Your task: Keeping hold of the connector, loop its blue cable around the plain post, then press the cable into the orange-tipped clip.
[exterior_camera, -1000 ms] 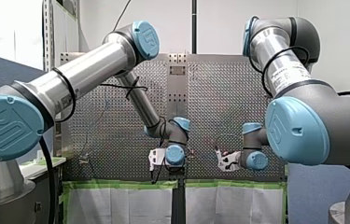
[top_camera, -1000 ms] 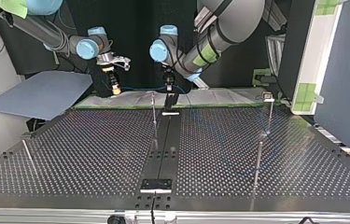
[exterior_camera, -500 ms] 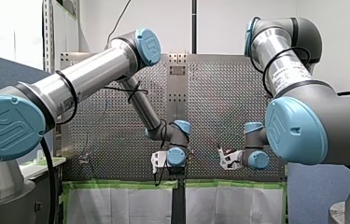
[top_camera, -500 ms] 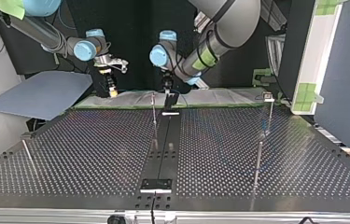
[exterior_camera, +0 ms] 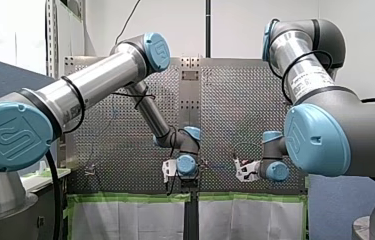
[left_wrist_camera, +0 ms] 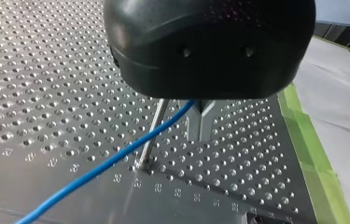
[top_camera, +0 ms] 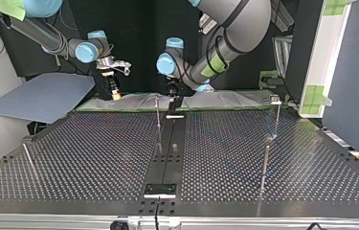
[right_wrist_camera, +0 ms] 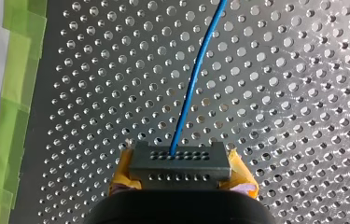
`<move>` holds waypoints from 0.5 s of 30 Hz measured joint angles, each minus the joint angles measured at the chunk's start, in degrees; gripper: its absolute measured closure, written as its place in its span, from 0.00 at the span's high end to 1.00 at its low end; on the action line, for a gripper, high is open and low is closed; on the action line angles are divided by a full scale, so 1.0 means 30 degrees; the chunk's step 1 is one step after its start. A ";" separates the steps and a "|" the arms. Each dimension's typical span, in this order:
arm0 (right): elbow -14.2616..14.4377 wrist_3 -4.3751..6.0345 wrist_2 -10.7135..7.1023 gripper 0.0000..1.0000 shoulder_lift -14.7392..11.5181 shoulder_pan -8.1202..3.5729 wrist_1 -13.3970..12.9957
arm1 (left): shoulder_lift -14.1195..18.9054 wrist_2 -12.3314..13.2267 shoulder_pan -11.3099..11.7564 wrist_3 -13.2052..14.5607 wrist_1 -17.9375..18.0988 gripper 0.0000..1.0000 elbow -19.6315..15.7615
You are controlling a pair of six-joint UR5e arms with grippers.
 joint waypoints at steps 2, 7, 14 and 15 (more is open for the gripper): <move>-0.0022 0.0031 -0.0002 0.00 0.0005 -0.0003 -0.0024 | 0.0000 0.0042 0.0068 0.0013 -0.0036 0.00 0.0020; -0.0121 0.0180 -0.0015 0.00 0.0009 -0.0048 -0.0086 | 0.0000 0.0259 0.0245 0.0015 -0.0145 0.00 0.0144; -0.0472 0.0349 -0.0055 0.00 0.0022 -0.0086 0.0028 | 0.0000 0.0470 0.0476 0.0010 -0.0645 0.00 0.0765; -0.0511 0.0359 -0.0057 0.00 0.0021 -0.0093 0.0049 | -0.0001 0.0503 0.0511 0.0010 -0.0729 0.00 0.0874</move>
